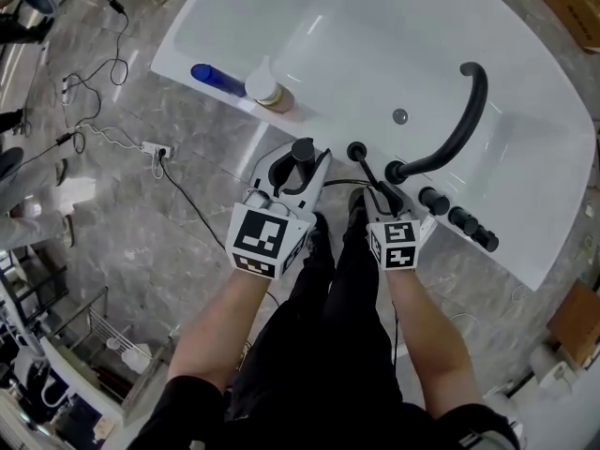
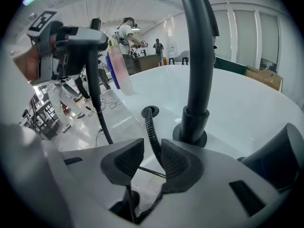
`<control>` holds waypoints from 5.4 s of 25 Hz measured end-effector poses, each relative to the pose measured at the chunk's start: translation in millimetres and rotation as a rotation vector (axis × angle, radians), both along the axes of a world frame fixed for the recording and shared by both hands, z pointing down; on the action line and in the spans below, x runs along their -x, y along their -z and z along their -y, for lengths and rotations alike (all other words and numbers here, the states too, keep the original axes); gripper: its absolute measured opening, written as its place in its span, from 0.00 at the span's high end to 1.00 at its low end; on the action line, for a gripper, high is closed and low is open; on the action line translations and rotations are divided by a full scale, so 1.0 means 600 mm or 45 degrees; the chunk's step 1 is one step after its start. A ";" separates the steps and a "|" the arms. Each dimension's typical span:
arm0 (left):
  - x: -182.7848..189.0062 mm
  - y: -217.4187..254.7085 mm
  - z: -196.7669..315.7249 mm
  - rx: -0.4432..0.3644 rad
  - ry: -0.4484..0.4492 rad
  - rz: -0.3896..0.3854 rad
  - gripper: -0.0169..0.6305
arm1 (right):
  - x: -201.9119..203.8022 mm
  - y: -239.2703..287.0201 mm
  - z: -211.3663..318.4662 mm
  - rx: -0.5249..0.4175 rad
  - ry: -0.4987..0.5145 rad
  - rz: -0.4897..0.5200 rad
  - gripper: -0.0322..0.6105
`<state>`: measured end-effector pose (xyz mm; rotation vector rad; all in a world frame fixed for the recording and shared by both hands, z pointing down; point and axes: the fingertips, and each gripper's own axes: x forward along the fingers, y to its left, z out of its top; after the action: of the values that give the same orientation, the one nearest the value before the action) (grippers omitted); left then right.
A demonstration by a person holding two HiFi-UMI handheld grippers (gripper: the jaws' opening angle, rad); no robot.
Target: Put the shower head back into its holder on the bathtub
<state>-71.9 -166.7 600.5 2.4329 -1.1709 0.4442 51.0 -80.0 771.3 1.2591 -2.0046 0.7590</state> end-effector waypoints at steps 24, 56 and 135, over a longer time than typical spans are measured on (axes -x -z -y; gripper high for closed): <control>-0.008 0.080 0.030 -0.053 -0.001 -0.009 0.78 | 0.060 0.016 0.090 0.101 -0.005 -0.024 0.84; -0.013 0.096 0.036 -0.083 0.018 -0.042 0.78 | 0.059 0.024 0.101 0.069 -0.026 -0.043 0.84; 0.029 0.385 0.011 -0.322 0.022 -0.187 0.79 | 0.062 0.094 0.090 0.142 -0.019 -0.120 0.81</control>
<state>-89.4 -173.3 369.7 2.6136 -1.2482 0.1144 13.8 -133.9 714.8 1.2235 -1.8544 0.7926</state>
